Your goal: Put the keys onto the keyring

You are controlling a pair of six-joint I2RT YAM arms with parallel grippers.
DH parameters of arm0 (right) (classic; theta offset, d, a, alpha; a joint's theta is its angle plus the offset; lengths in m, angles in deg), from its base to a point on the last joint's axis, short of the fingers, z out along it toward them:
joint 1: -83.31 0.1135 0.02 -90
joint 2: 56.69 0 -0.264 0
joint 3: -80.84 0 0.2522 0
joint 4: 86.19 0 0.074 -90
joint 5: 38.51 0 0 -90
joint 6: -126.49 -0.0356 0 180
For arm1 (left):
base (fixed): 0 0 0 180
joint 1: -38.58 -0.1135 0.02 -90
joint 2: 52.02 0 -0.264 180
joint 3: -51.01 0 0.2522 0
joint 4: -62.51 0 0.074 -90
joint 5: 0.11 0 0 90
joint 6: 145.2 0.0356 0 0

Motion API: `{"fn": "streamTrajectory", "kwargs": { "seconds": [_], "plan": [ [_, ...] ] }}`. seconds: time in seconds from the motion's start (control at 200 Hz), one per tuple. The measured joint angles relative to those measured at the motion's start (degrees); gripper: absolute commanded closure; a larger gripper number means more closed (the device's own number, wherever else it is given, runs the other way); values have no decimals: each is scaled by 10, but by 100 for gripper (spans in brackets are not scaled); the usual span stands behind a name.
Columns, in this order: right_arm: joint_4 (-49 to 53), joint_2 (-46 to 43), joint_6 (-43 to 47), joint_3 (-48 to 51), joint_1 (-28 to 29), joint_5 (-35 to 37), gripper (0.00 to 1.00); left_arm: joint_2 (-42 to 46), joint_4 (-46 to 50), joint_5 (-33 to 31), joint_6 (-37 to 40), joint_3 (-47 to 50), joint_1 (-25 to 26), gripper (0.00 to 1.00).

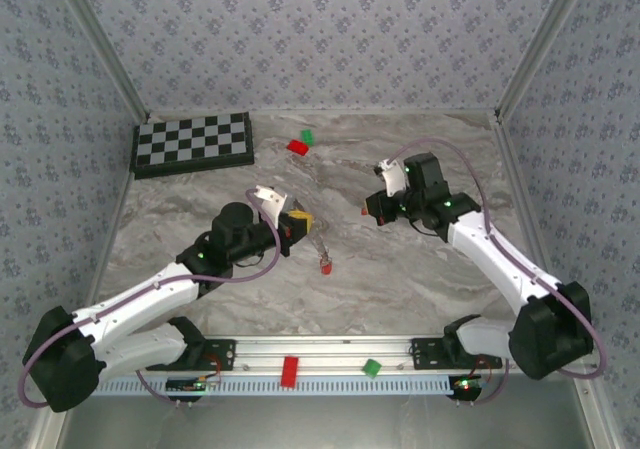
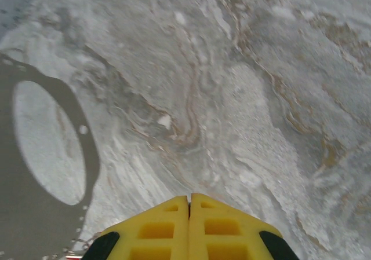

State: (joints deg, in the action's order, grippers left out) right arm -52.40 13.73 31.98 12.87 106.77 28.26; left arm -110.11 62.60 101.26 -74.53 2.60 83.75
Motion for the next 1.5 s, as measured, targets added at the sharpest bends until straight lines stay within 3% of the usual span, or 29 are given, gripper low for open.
{"fn": "streamTrajectory", "kwargs": {
  "seconds": [0.215,0.405,0.605,0.995,1.224,1.499],
  "plan": [
    [-121,-78,-26,83,16,-47,100,0,-3,22,8,0,6,100],
    [-235,-130,-36,148,78,-32,100,-4,-22,58,28,0,10,100],
    [-272,-169,-23,154,121,-5,100,-24,-49,102,40,0,10,100],
    [-306,-273,13,216,122,11,100,-30,-85,116,53,-20,13,100],
    [-312,-273,16,216,113,-44,100,-45,-75,132,54,-83,15,100],
    [-366,-244,7,218,101,-86,100,-43,-69,146,52,-86,15,100]
  ]
}}
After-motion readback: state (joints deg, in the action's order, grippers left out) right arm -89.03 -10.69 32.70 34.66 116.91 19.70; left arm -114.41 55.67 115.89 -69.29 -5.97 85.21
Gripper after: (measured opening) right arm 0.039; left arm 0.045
